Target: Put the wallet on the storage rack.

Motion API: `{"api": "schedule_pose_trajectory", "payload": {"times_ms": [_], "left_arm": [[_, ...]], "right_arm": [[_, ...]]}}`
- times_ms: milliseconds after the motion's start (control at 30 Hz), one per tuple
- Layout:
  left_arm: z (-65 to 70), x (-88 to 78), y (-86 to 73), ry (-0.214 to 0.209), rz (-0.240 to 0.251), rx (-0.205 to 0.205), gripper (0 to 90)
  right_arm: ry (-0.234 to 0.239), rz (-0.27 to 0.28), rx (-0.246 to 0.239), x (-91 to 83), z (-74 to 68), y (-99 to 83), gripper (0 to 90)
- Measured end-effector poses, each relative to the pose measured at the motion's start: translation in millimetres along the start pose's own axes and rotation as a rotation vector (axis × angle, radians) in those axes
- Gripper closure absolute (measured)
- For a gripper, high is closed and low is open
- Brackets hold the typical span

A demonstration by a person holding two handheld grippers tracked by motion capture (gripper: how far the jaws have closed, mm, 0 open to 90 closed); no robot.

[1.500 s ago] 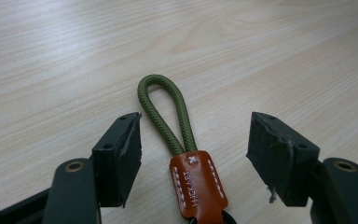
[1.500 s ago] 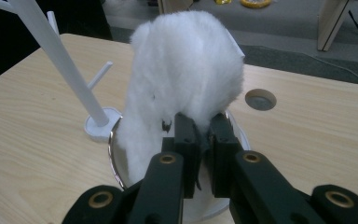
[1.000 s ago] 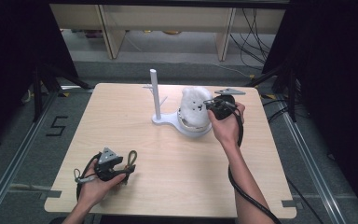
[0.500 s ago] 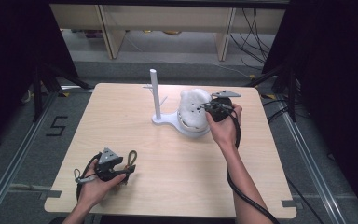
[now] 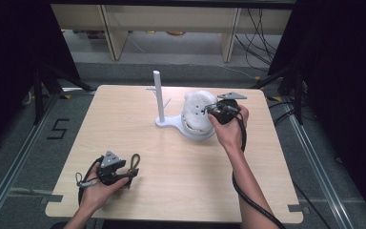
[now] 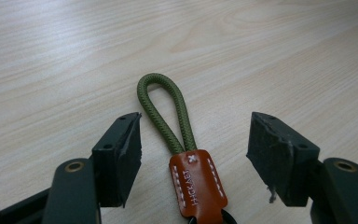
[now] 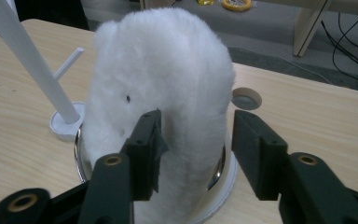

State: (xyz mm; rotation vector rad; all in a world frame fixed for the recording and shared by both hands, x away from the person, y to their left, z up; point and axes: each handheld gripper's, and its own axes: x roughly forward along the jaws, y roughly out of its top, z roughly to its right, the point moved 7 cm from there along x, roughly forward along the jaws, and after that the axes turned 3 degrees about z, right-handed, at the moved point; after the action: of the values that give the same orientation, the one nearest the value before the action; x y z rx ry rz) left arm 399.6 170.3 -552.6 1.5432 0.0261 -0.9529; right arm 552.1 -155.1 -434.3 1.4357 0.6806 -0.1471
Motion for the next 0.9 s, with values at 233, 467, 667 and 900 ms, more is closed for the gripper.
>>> {"api": "schedule_pose_trajectory", "payload": {"times_ms": [233, 467, 667, 900], "left_arm": [[0.2, 0.1, -0.2, 0.001, -0.001, 0.0, 33.9], [0.4, -1.7, 1.3, -0.001, -0.004, 0.005, 33.4], [1.7, -2.9, 3.1, -0.004, -0.009, -0.002, 32.8], [3.8, -3.4, 5.9, -0.006, -0.003, -0.004, 32.5]], "right_arm": [[-0.006, 0.053, 0.035, -4.0, 0.8, 3.9, 40.7], [-0.01, 0.101, 0.063, -15.1, 5.3, 4.3, 36.8], [-0.014, 0.115, 0.095, -26.4, 12.7, -3.8, 37.5], [-0.003, 0.156, 0.082, -40.1, 22.2, -12.9, 46.2]]}}
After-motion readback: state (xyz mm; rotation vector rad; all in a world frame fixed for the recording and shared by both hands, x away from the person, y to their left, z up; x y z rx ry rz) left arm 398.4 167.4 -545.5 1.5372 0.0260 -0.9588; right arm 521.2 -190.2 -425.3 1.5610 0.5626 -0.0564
